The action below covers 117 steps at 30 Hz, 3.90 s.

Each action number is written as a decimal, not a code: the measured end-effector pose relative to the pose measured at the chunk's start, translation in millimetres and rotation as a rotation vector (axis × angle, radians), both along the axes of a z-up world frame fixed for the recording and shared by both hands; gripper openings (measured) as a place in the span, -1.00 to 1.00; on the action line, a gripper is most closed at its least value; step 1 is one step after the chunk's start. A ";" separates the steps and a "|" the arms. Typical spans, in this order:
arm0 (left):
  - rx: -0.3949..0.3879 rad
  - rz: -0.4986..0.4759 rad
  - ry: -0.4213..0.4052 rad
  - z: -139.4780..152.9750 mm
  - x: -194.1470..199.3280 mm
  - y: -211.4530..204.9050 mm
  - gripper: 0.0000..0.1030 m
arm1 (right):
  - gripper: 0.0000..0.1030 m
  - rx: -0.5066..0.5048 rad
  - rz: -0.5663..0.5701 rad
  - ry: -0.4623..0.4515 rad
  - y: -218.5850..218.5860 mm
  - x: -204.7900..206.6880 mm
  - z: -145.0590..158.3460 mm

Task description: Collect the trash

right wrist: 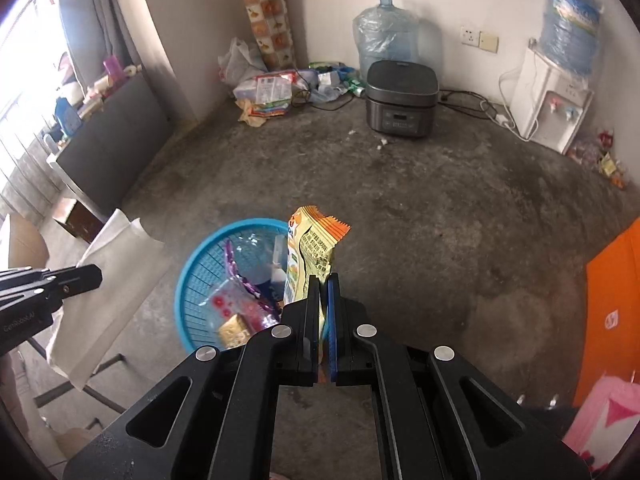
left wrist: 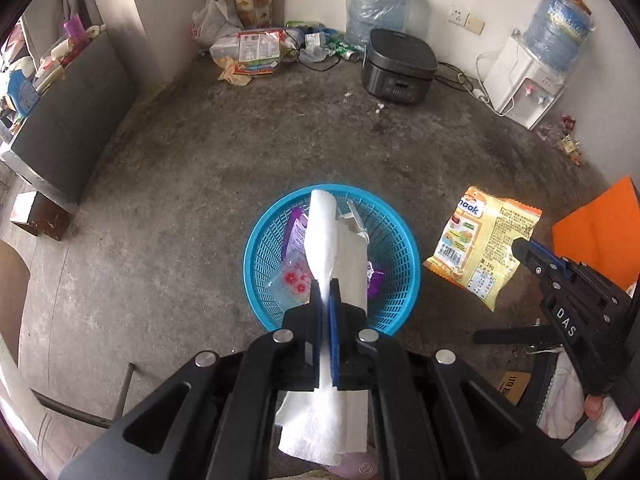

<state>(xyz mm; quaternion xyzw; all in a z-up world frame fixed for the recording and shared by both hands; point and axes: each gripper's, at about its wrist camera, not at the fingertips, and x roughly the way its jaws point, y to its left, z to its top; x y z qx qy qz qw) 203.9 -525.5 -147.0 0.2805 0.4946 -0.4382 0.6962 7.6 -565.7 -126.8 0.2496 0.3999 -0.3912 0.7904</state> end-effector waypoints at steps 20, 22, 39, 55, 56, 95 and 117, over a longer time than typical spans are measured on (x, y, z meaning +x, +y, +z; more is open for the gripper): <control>-0.170 0.081 0.032 29.7 19.9 -4.2 0.16 | -0.41 0.304 -0.112 -0.241 -20.6 -25.7 -23.0; -0.229 0.077 0.021 55.7 13.4 9.7 0.19 | -0.41 0.291 -0.100 -0.286 -13.3 -30.2 -6.8; -0.494 0.457 -0.425 226.2 -89.0 261.5 0.90 | 0.85 -0.180 0.366 -0.513 168.0 -33.7 186.5; -0.218 0.854 -0.317 130.9 -159.2 443.4 0.90 | 0.85 -0.214 0.701 -0.135 301.3 -30.6 138.6; -0.202 0.865 -0.309 128.0 -158.2 446.8 0.90 | 0.85 -0.210 0.704 -0.095 305.5 -29.2 133.4; -0.109 0.826 -0.239 106.5 -150.8 443.1 0.90 | 0.85 -0.284 0.651 0.139 322.4 -38.7 122.2; -0.103 0.803 -0.253 110.4 -153.1 434.5 0.90 | 0.85 -0.285 0.651 0.130 322.7 -40.6 124.5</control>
